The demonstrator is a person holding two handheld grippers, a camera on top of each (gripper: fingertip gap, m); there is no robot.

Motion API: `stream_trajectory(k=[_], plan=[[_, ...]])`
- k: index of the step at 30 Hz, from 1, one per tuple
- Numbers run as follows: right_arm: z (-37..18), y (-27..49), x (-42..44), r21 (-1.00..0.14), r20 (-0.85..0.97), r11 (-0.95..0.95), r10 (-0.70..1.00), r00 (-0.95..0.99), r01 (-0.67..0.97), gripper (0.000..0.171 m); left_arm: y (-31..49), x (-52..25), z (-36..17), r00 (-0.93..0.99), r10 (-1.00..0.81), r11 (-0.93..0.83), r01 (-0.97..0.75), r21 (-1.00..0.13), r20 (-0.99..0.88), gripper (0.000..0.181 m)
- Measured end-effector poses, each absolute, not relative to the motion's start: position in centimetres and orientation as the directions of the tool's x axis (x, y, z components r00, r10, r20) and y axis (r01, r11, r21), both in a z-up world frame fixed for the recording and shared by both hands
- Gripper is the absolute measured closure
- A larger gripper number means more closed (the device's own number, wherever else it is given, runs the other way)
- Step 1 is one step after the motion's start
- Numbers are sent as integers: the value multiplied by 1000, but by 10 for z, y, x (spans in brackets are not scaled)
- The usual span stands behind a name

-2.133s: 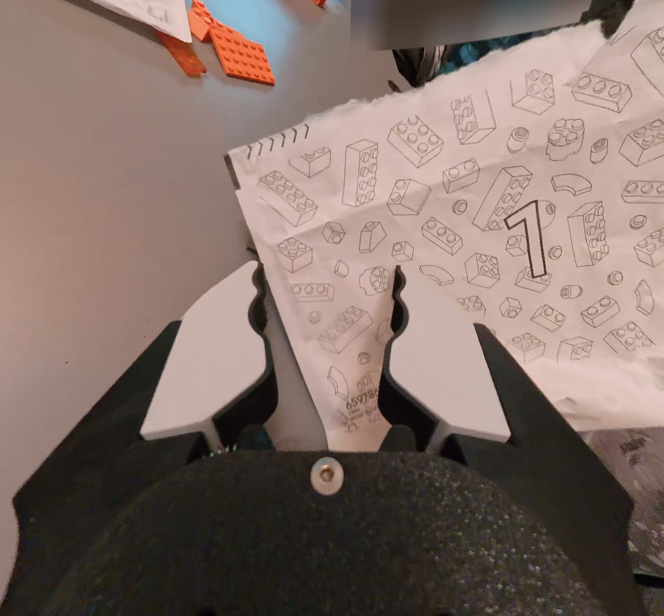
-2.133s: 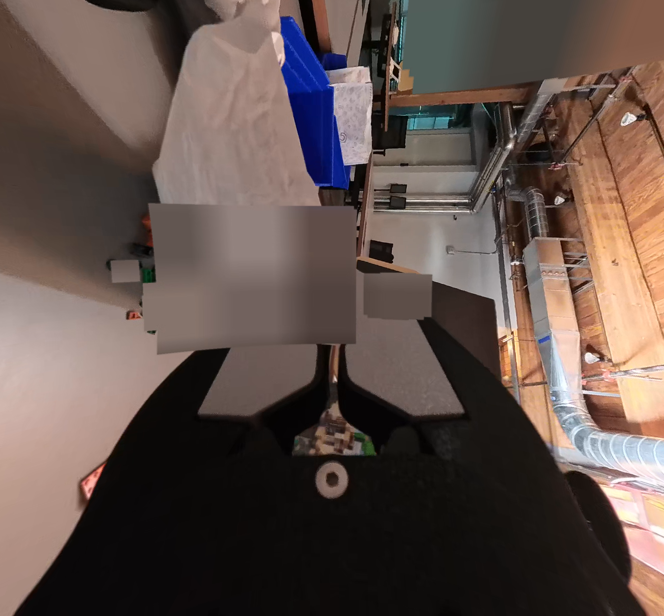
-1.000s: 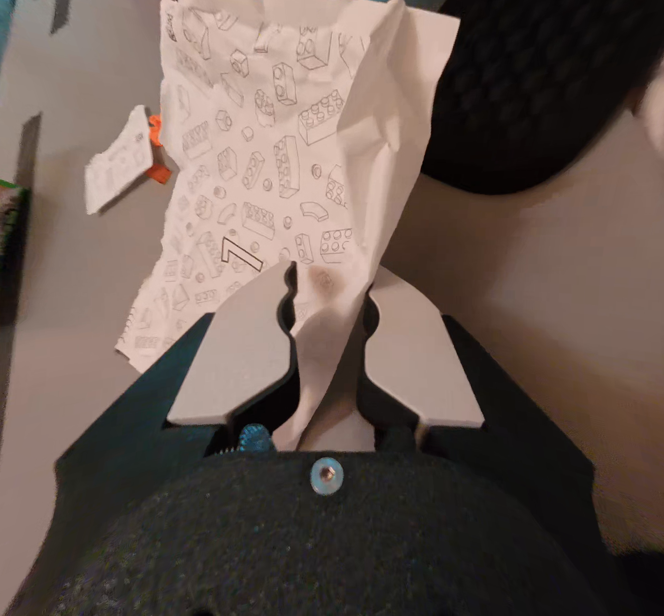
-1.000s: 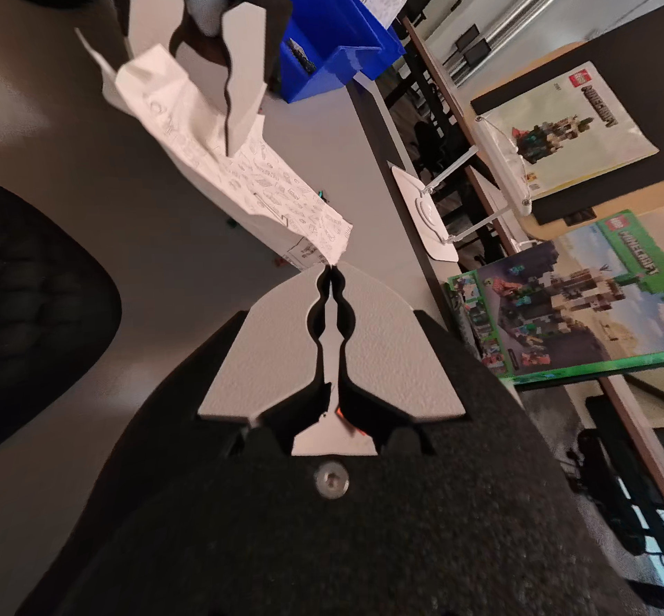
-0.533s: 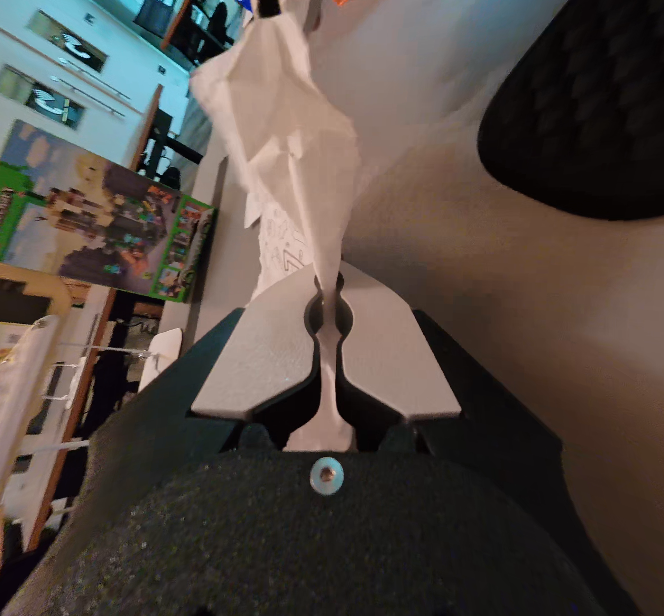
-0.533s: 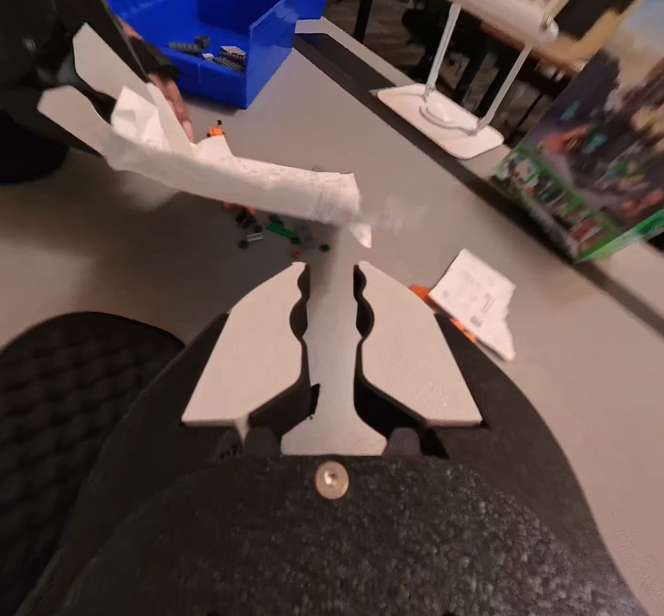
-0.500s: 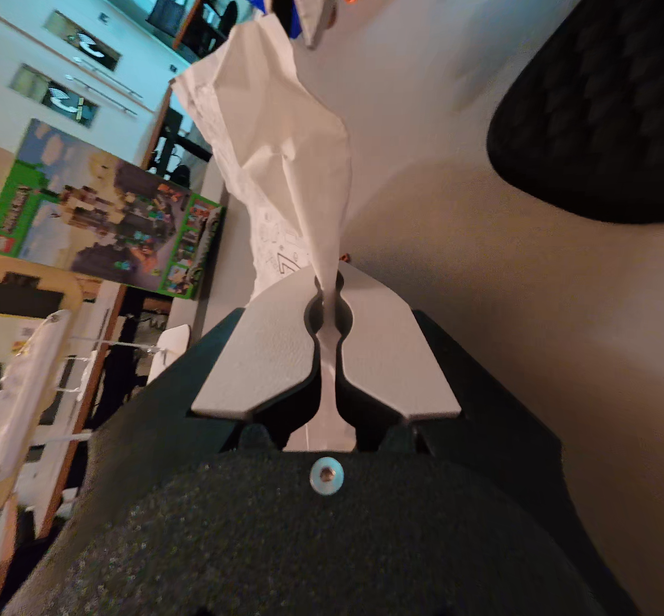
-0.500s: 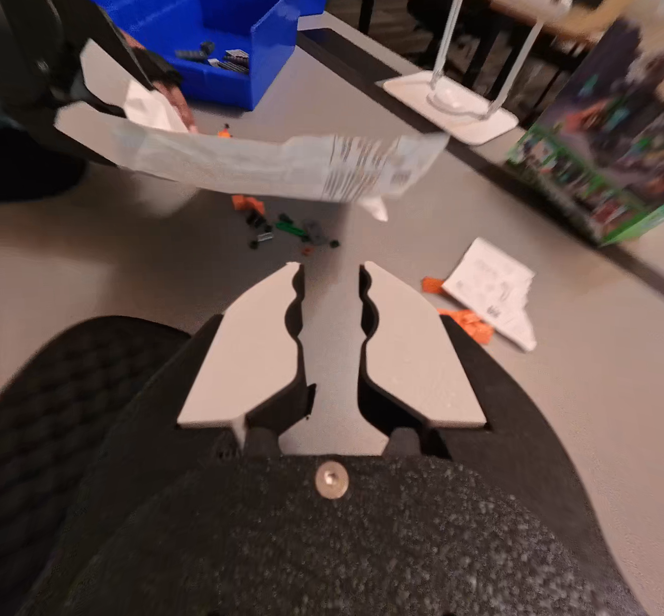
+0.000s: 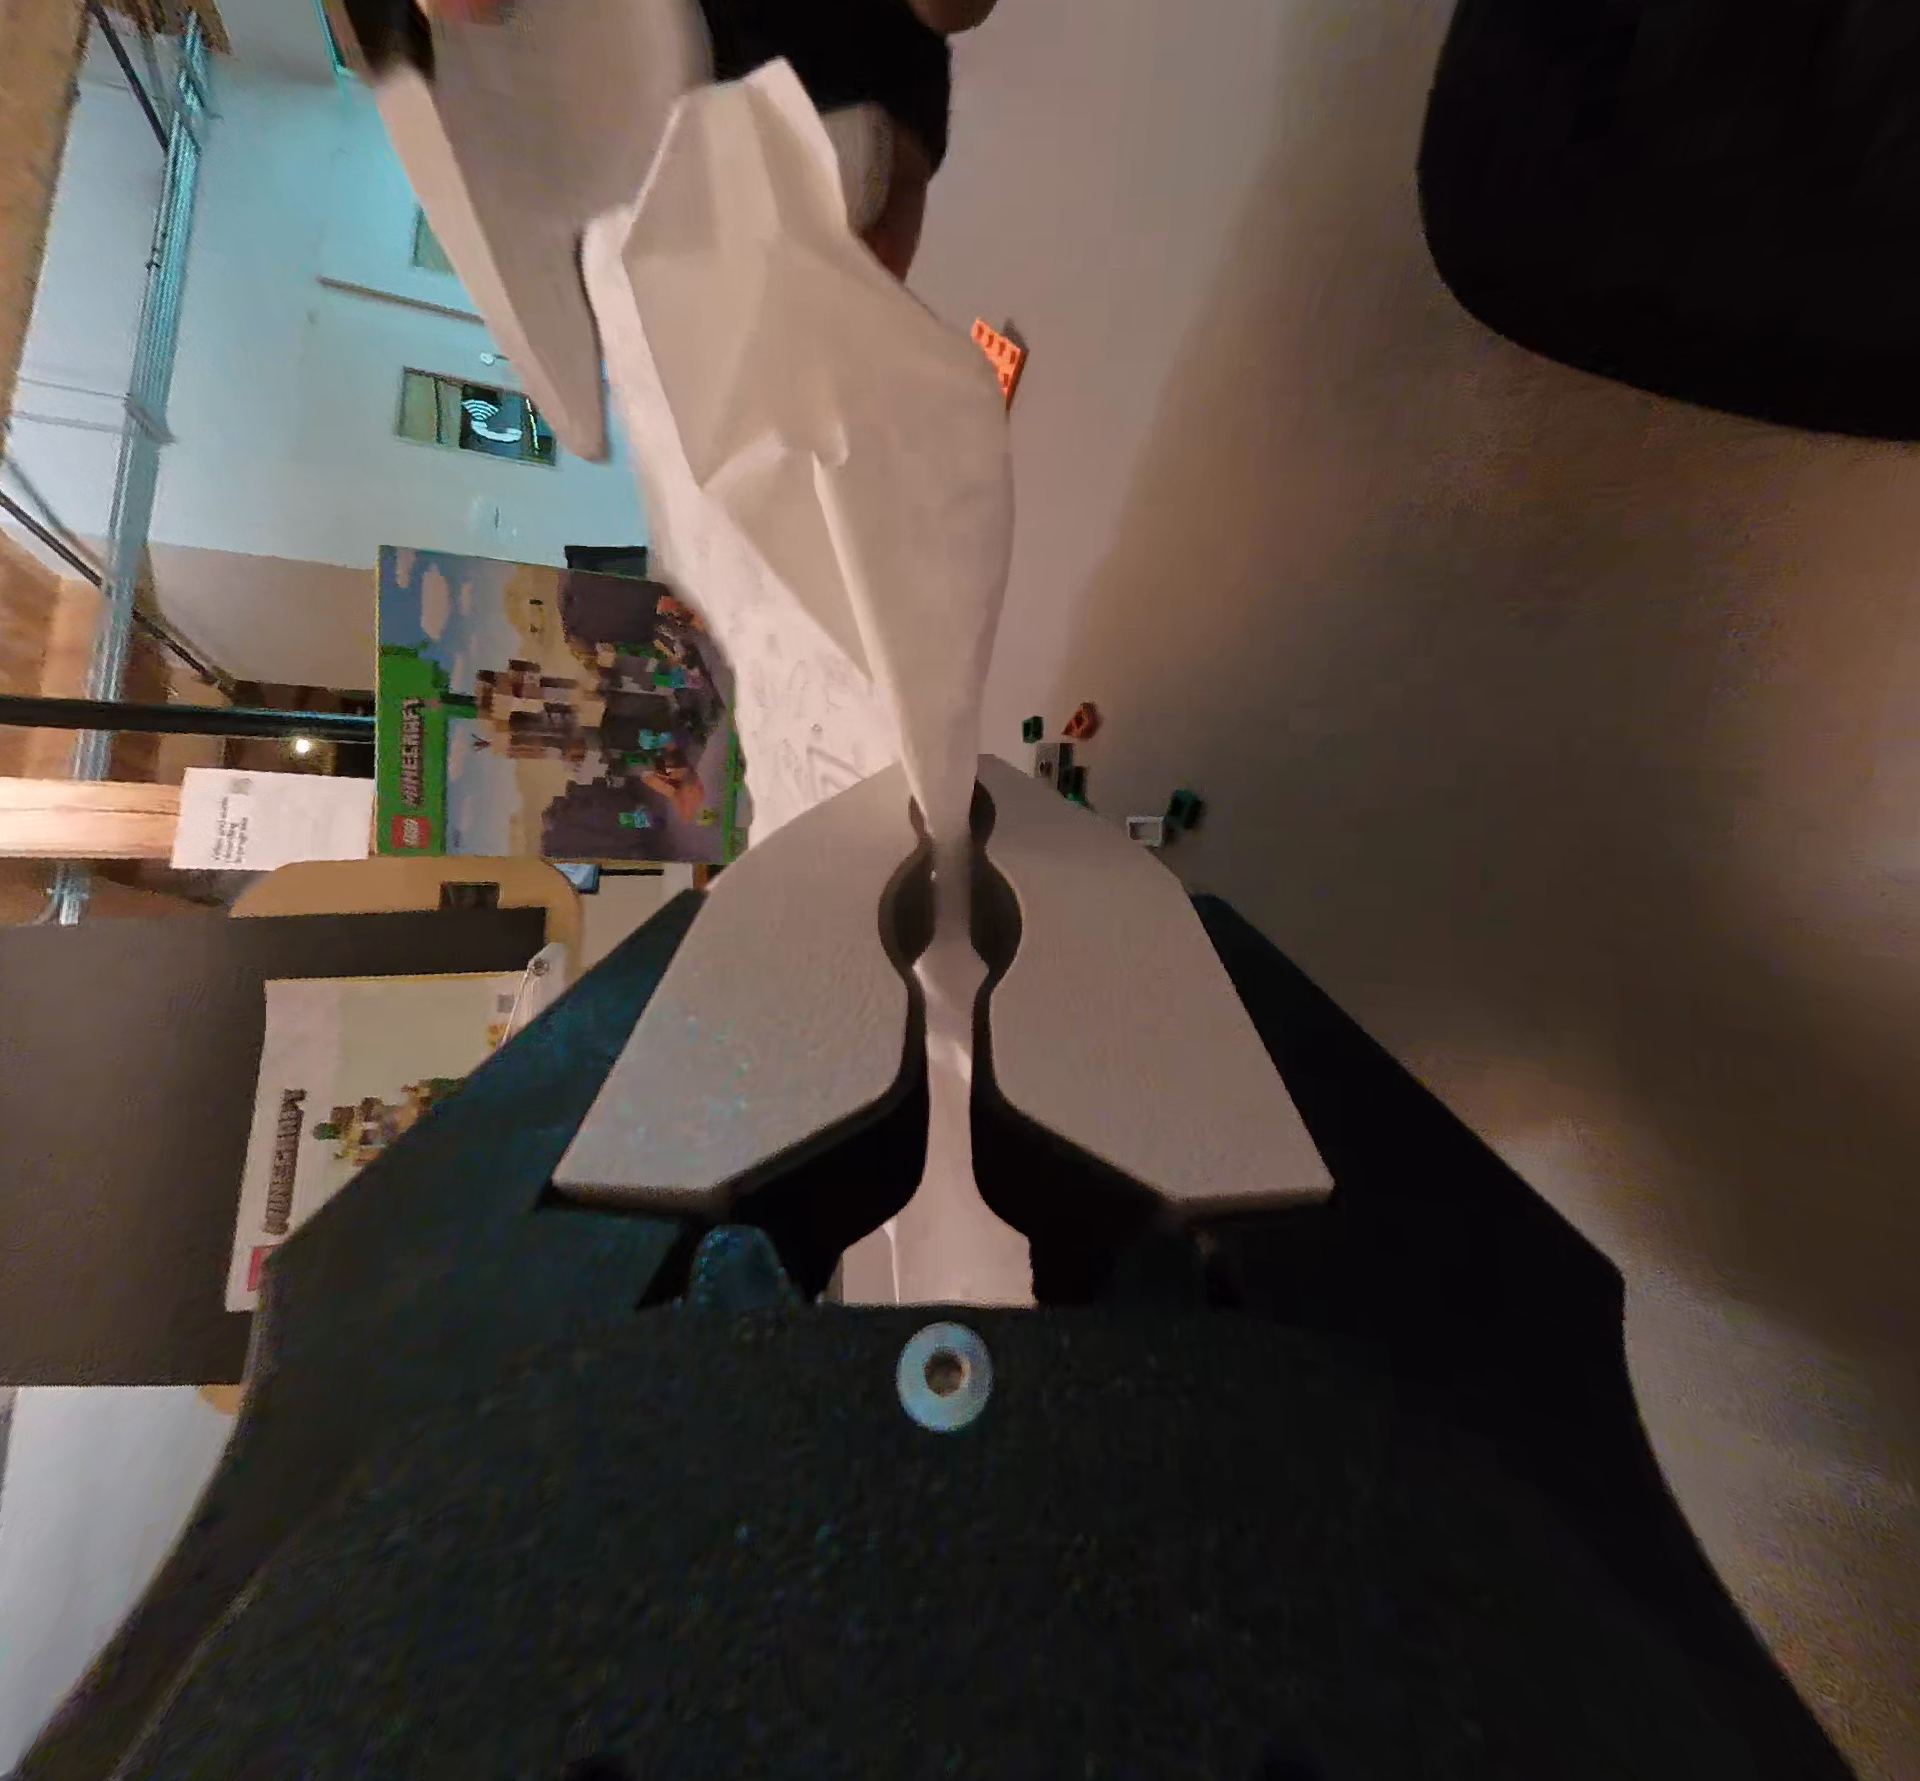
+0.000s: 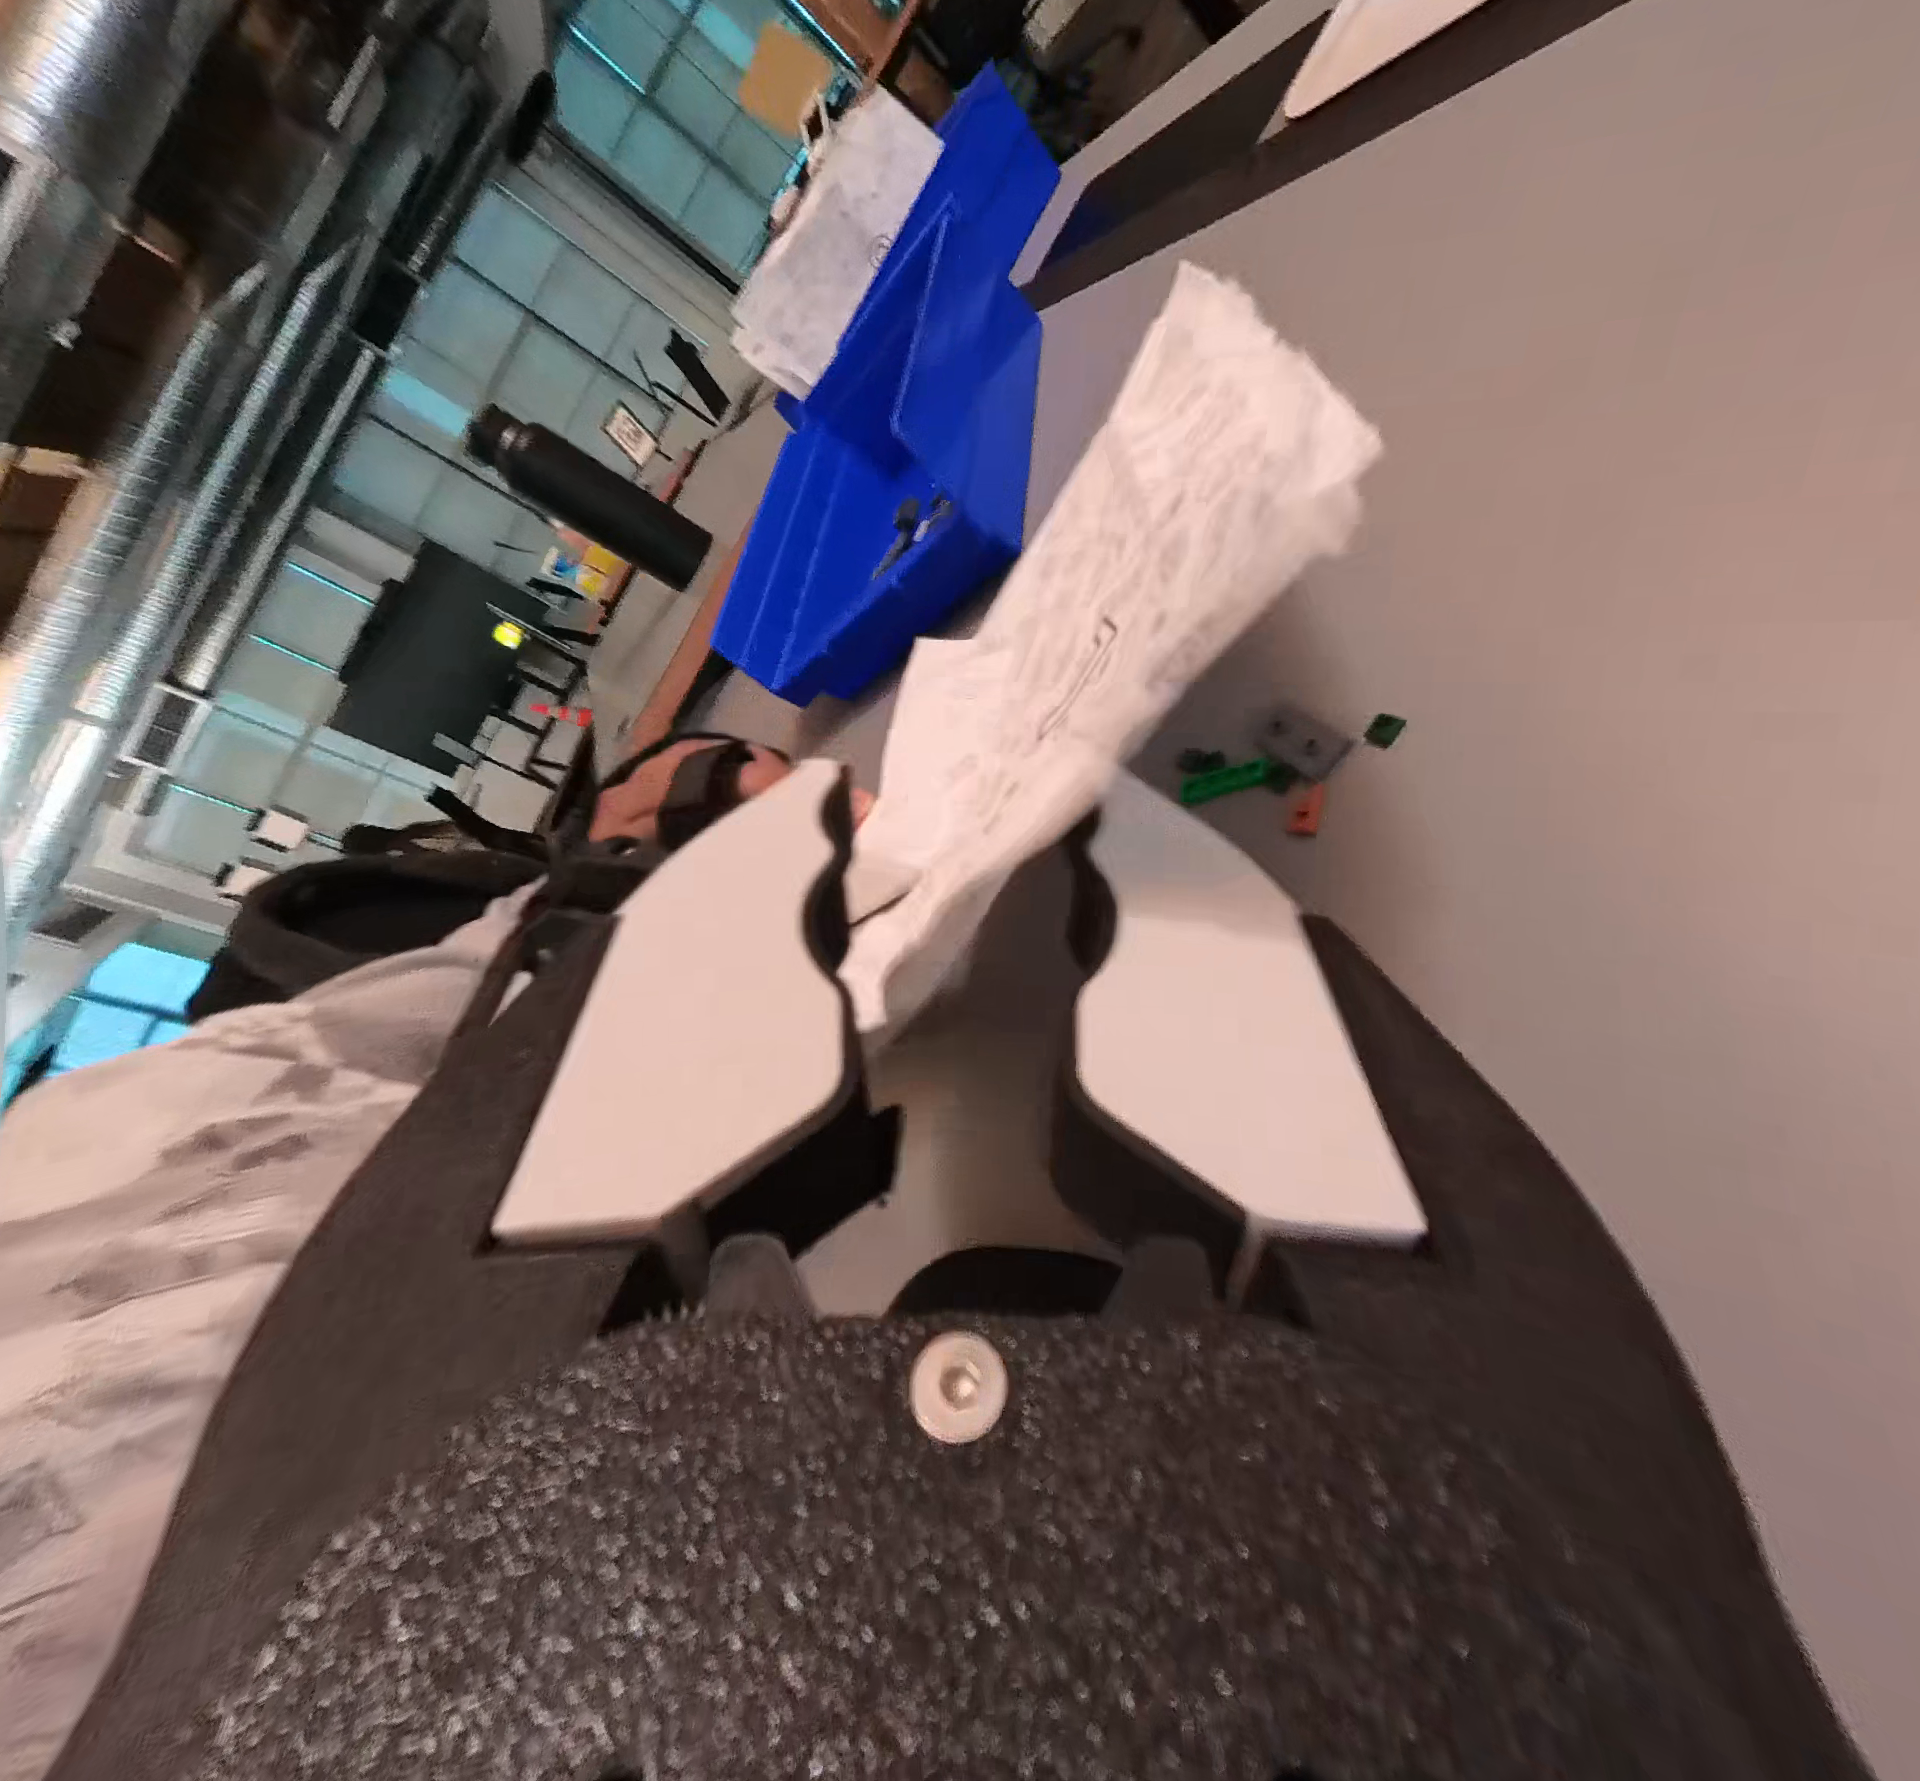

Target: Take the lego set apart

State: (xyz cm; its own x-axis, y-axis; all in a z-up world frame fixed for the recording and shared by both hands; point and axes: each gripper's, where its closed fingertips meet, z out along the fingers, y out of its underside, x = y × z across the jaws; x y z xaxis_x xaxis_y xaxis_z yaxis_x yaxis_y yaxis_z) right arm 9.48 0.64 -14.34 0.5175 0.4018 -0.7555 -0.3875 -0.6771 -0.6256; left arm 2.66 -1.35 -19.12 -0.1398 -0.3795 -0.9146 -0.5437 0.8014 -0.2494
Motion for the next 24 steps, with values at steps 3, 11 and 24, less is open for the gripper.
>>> stream_trajectory(k=[3, 11, 24], plan=[[-147, 11, 96, -704, -682, -641, 489, 544, -307, 171, -21, 22, -191, -155, -431, 812, -497, -307, -889, 169], [-136, -7, 109, -948, -207, -300, 831, 516, 103, 171, 20, -37, -122, 116, -929, 291, -352, -890, -350, 148], [-115, -32, 101, -985, 10, -51, 941, 339, 168, 171, 60, -69, -145, 18, -996, -90, -249, -964, 88, 119]])
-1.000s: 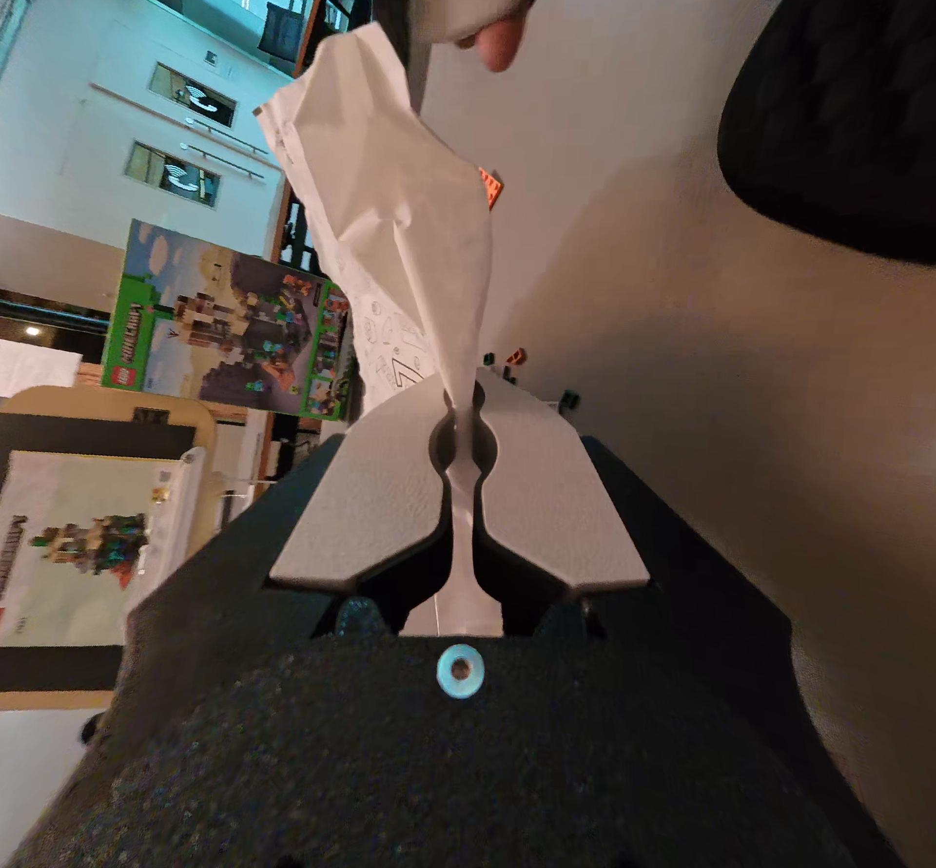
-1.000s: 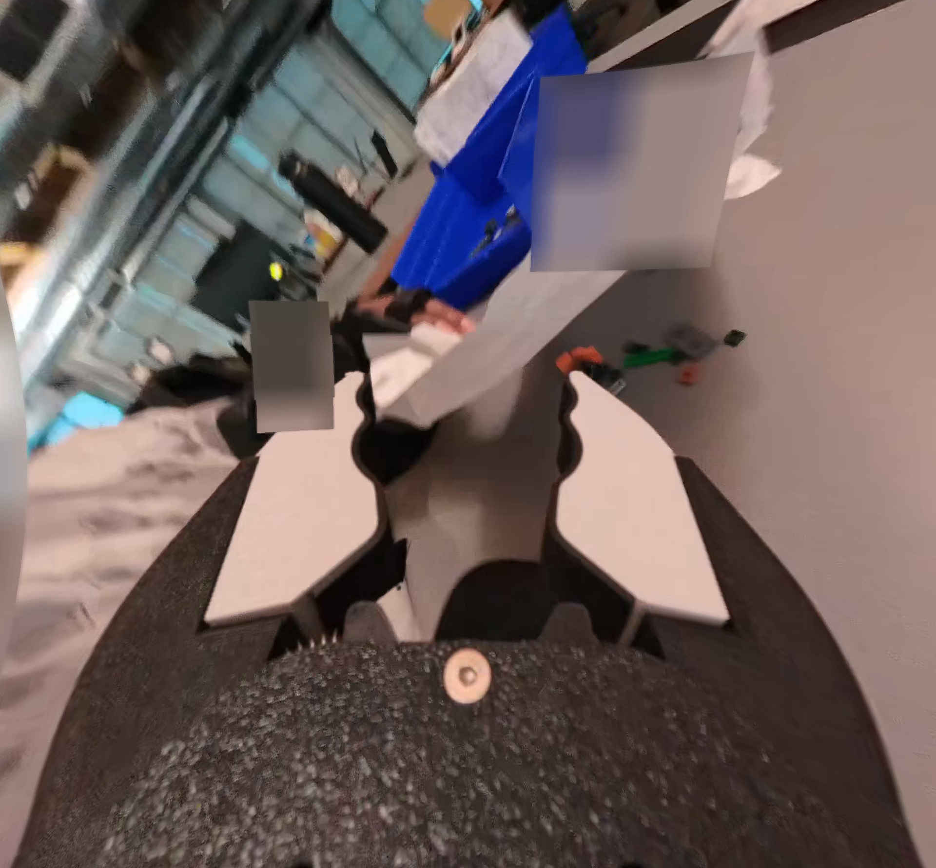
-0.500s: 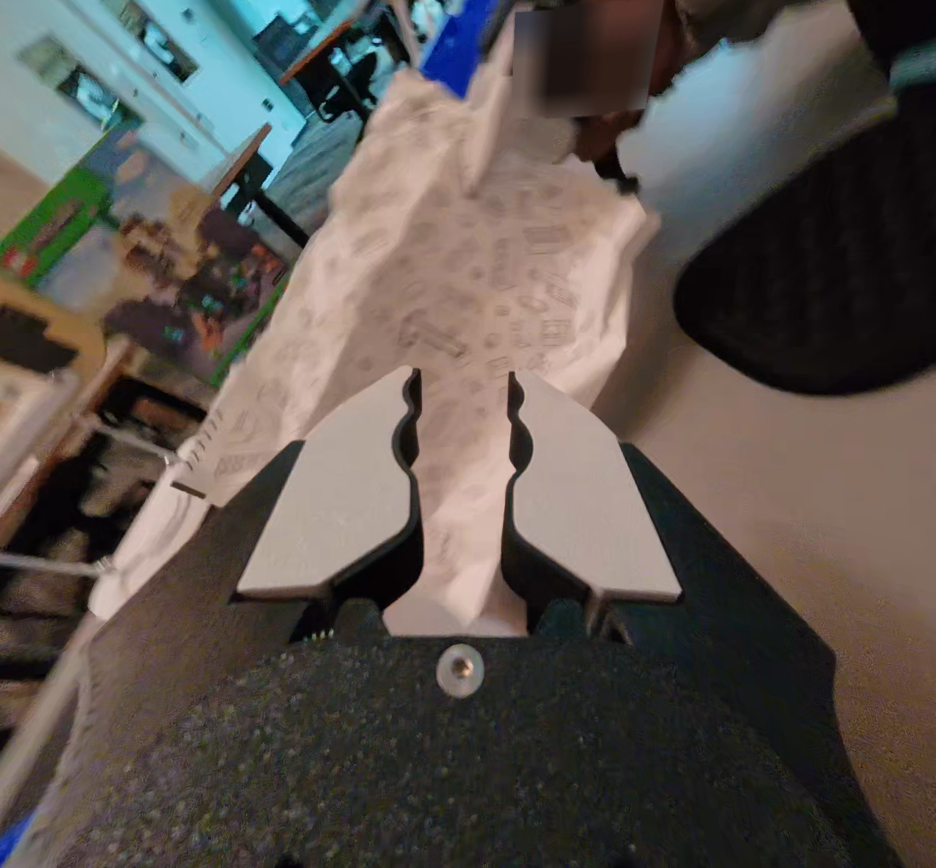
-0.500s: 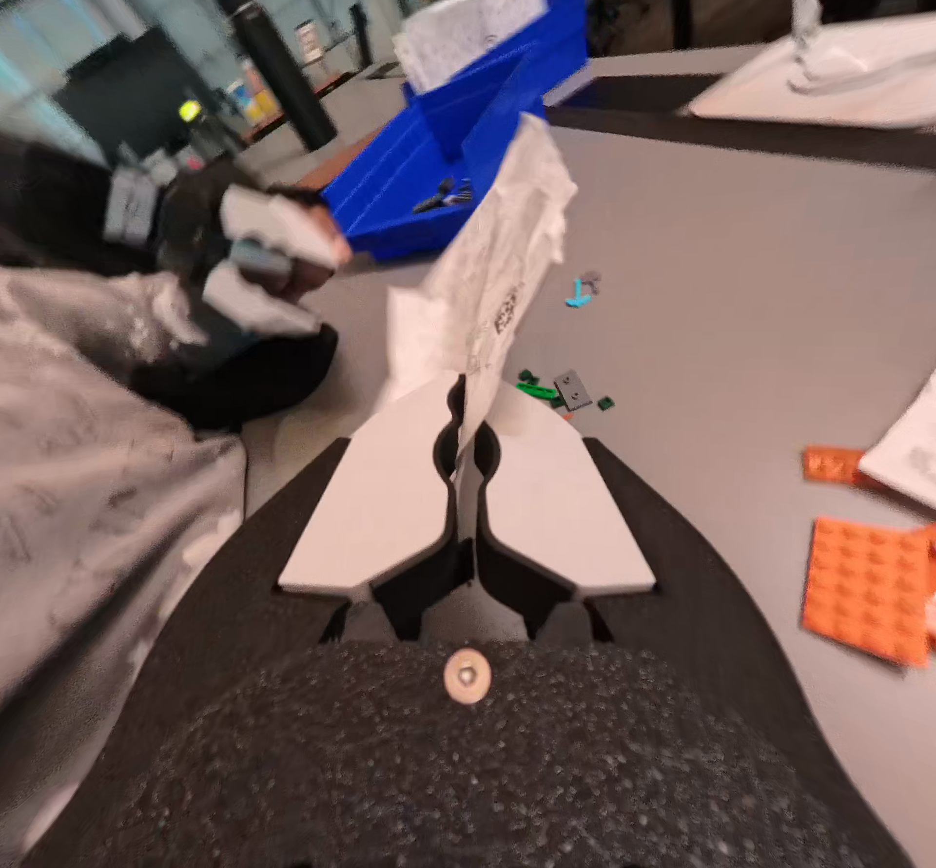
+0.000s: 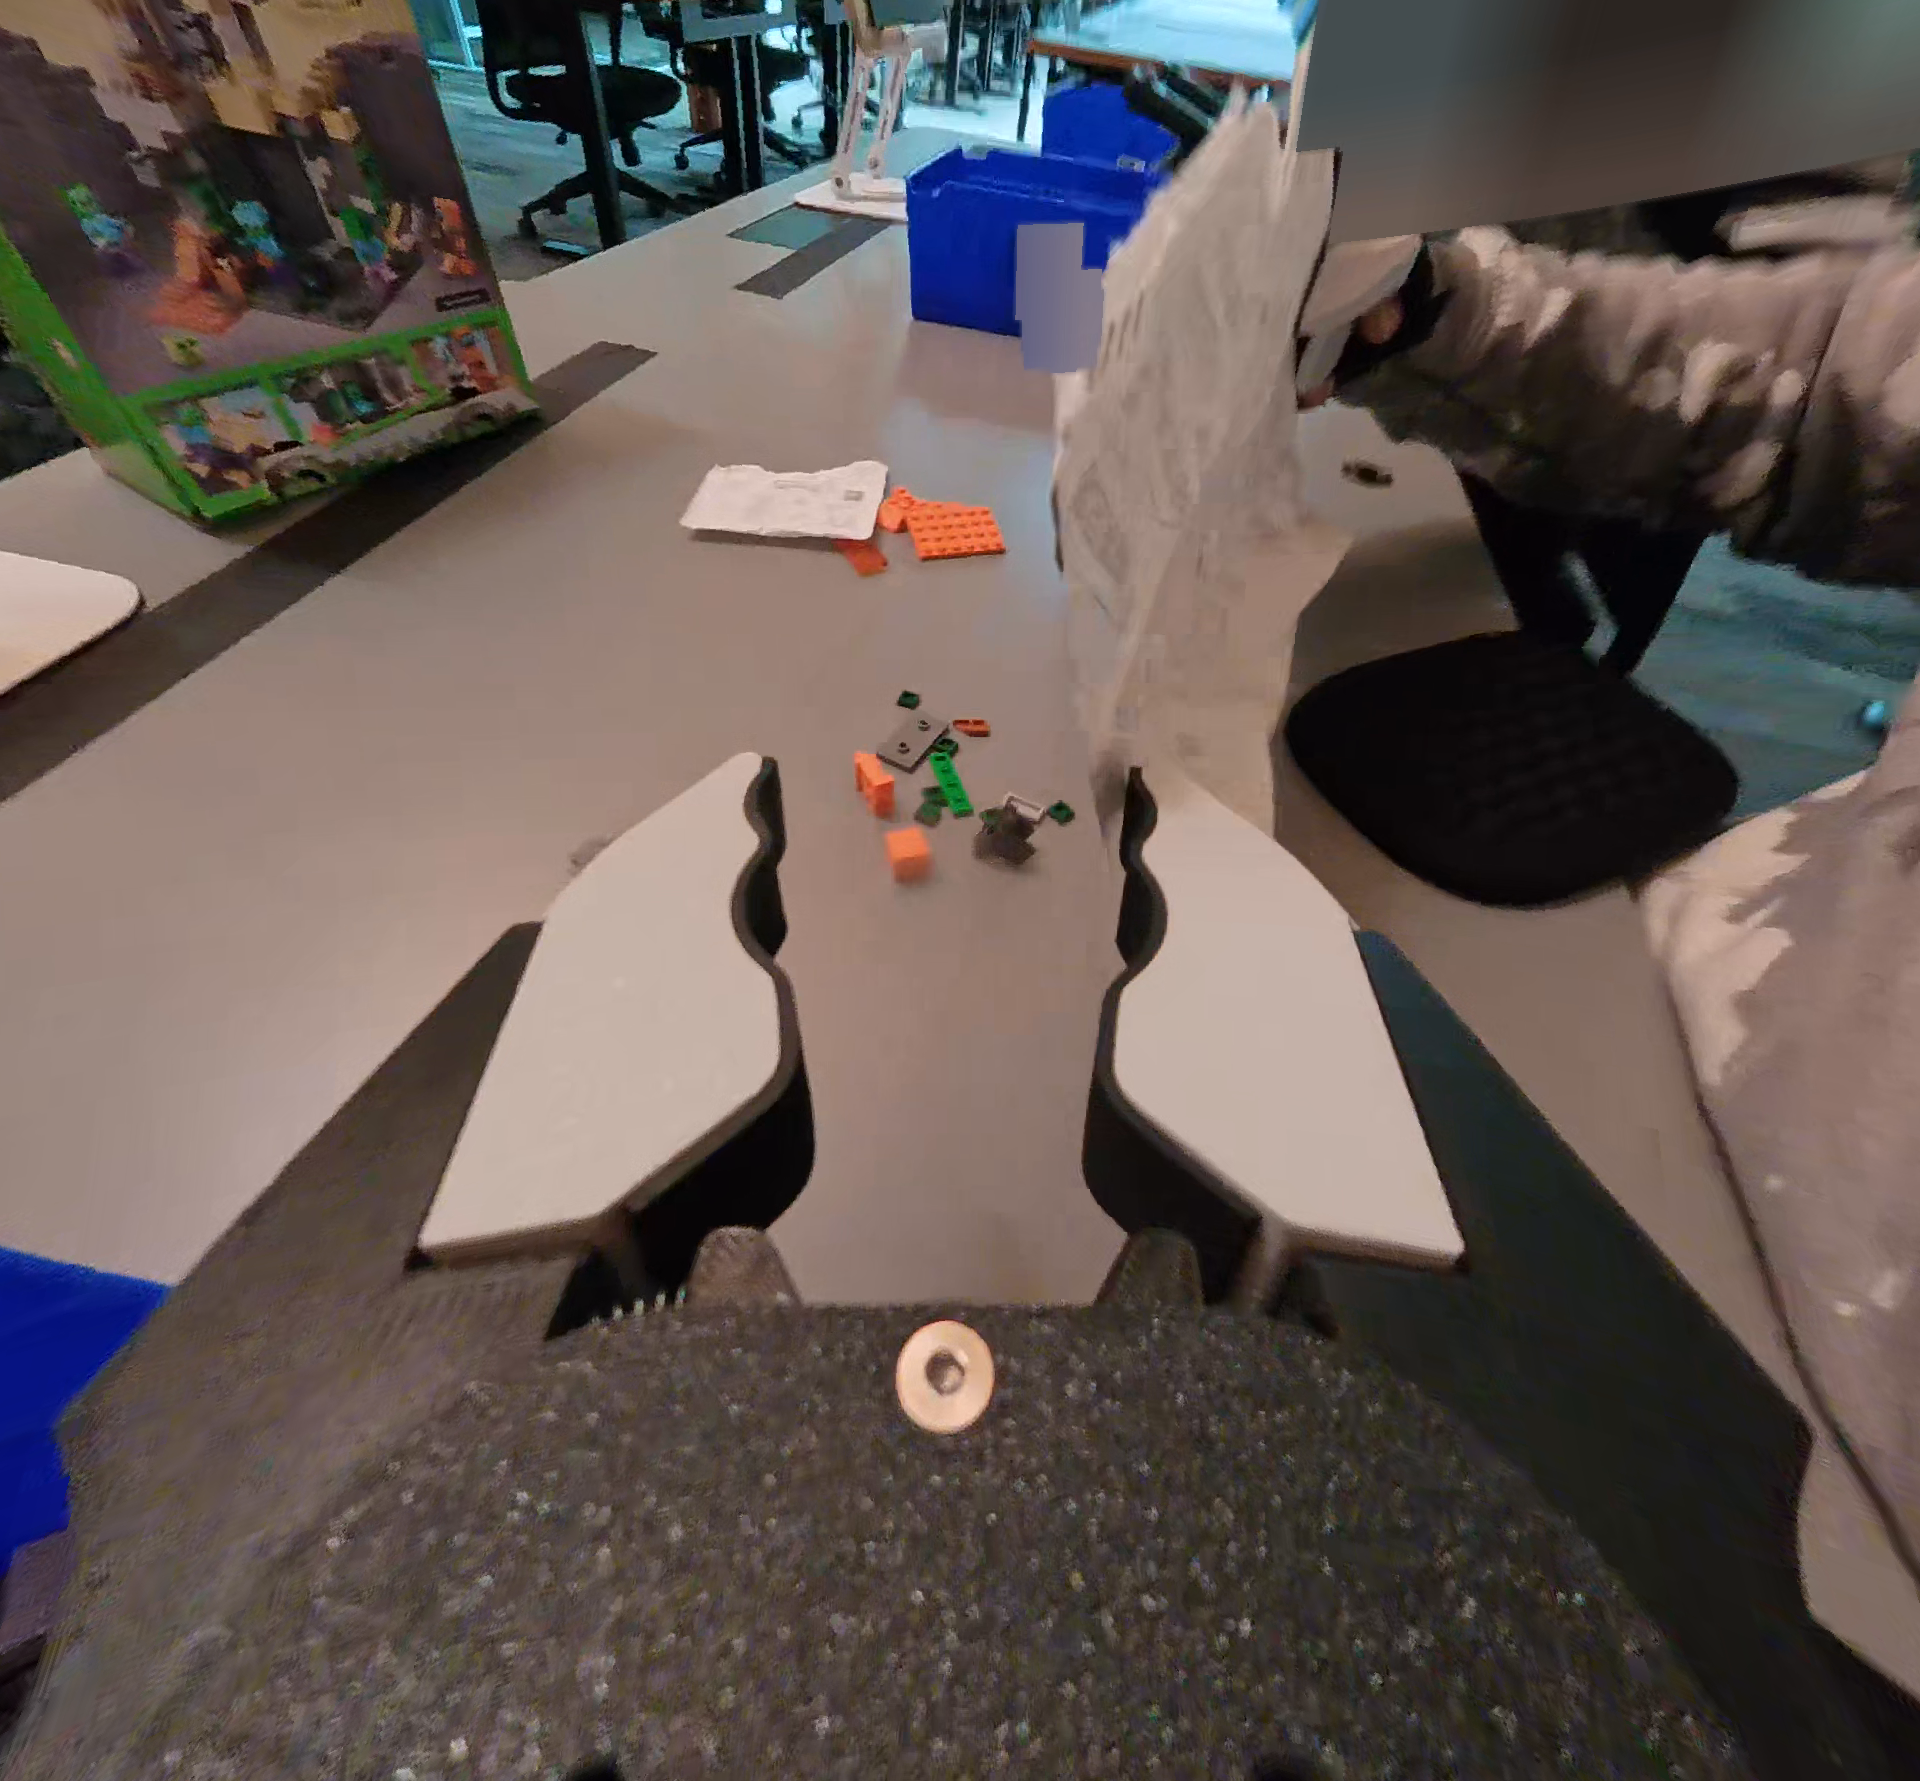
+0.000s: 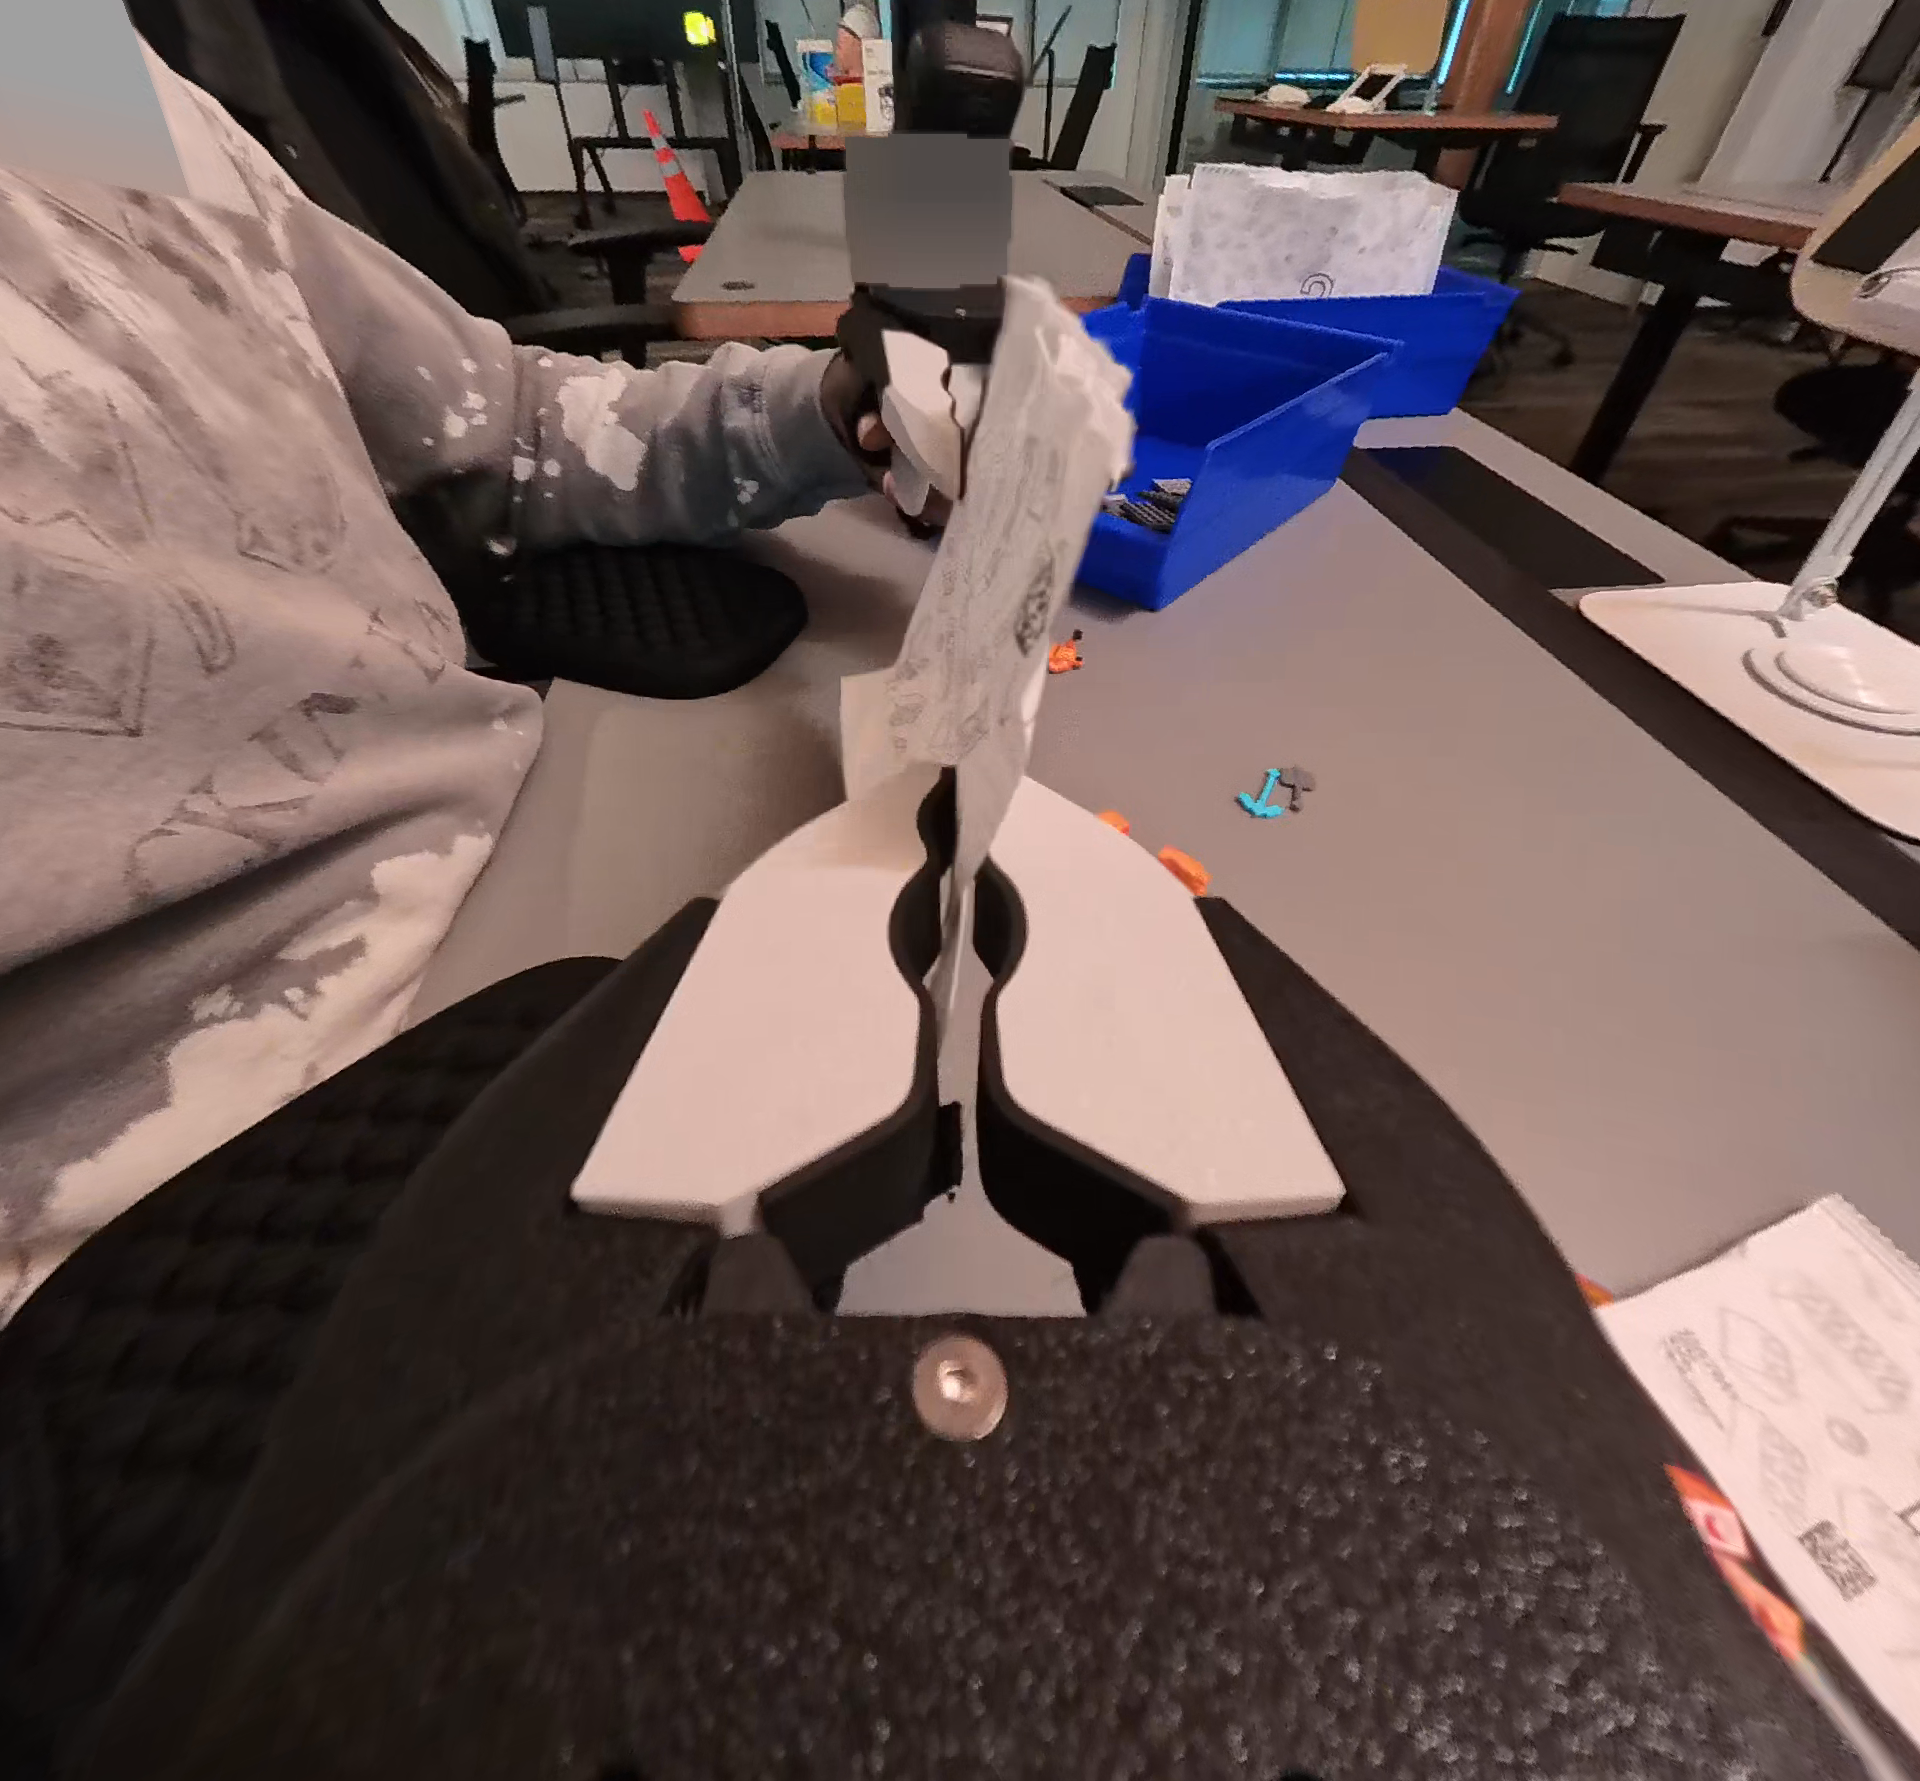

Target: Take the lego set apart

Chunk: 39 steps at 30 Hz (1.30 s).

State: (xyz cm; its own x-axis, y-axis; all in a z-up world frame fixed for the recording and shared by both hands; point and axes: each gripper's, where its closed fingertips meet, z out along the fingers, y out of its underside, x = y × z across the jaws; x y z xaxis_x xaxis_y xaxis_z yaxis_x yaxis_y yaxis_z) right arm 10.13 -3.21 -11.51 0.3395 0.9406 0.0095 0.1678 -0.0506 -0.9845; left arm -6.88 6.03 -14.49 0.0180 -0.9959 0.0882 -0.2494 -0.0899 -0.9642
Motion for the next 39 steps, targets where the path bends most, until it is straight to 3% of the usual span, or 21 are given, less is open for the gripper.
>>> stream_trajectory(k=[5, 7, 11, 20, 26, 31, 39], plan=[[-117, -33, 100, -986, 12, -48, 936, 351, 161, 171, 31, -61, -151, -84, -996, 67, -308, -949, -43, 143], [-119, -33, 99, -985, 12, -49, 935, 354, 163, 171, 23, -59, -150, -114, -992, 84, -304, -949, -51, 163], [-123, -33, 97, -984, 12, -53, 931, 364, 167, 171, 24, -60, -145, -94, -992, 111, -300, -948, -87, 181], [-133, -33, 95, -973, -5, -94, 922, 387, 210, 169, 18, -66, -150, -101, -986, 161, -304, -939, -136, 181], [-129, -37, 96, -962, -18, -122, 922, 387, 244, 156, 20, -72, -150, -111, -983, 176, -312, -934, -148, 181], [-95, -41, 100, -963, -4, -100, 935, 355, 251, 144, 20, -77, -151, -130, -979, 190, -327, -926, -155, 181], [-66, -37, 83, -882, 80, -53, 963, 259, 469, 140, 17, -77, -158, -147, -977, 197, -336, -921, -155, 181]])
